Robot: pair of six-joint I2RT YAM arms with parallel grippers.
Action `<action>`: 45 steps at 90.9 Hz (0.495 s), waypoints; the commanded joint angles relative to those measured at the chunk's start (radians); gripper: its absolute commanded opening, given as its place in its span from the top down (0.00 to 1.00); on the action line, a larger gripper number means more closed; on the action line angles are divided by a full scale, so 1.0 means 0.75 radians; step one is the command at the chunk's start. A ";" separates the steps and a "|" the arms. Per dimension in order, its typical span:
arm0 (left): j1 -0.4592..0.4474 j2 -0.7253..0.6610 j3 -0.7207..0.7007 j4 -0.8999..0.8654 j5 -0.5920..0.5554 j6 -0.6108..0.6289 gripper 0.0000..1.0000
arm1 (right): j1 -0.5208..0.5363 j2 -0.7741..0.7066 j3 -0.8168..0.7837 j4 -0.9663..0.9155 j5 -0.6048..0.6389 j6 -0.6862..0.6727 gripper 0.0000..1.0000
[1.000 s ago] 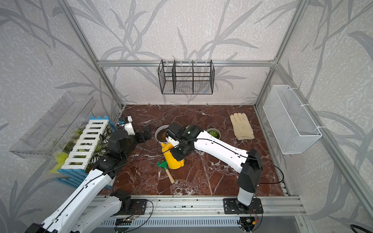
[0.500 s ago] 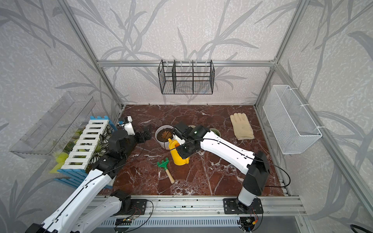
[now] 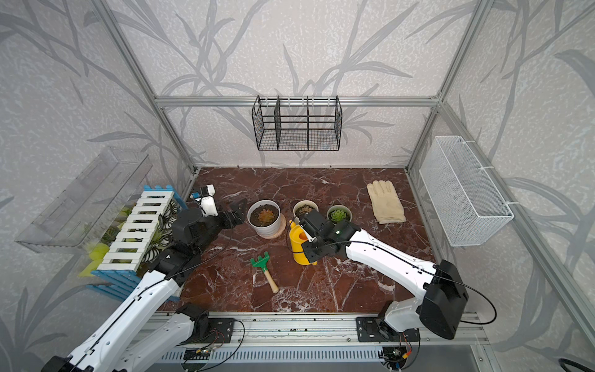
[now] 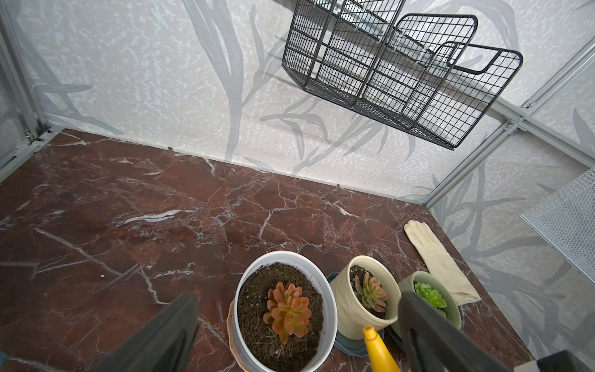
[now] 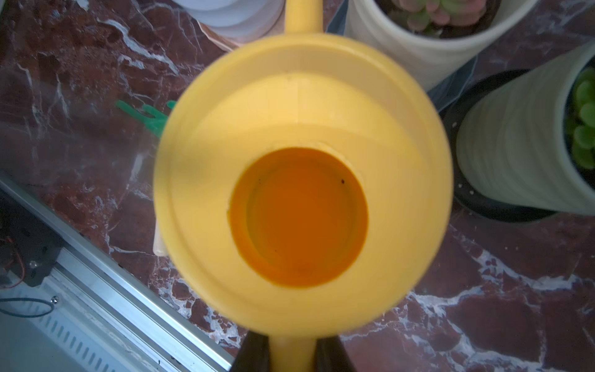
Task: Water the succulent around the soil edge
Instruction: Water the soil of the potted plant with water.
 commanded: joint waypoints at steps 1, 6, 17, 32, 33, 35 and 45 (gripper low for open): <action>-0.029 -0.023 -0.039 0.070 0.038 -0.028 0.00 | 0.009 -0.071 -0.094 0.234 0.027 0.035 1.00; -0.049 -0.023 -0.035 0.064 0.020 -0.025 0.00 | 0.011 -0.082 -0.108 0.229 0.024 0.030 1.00; -0.077 -0.021 -0.010 0.042 -0.021 0.011 0.00 | 0.013 -0.128 -0.090 0.169 0.032 0.029 1.00; -0.081 -0.030 -0.017 0.048 -0.052 0.030 0.00 | -0.050 -0.162 0.040 -0.043 -0.005 0.036 1.00; -0.080 -0.030 -0.016 0.048 -0.054 0.032 0.00 | -0.061 -0.162 0.049 -0.055 -0.017 0.035 1.00; -0.081 -0.029 -0.015 0.046 -0.056 0.036 0.00 | -0.085 -0.162 0.065 -0.077 -0.051 0.031 1.00; -0.080 -0.029 -0.012 0.036 -0.072 0.049 0.00 | -0.184 -0.139 0.142 -0.179 -0.188 -0.003 1.00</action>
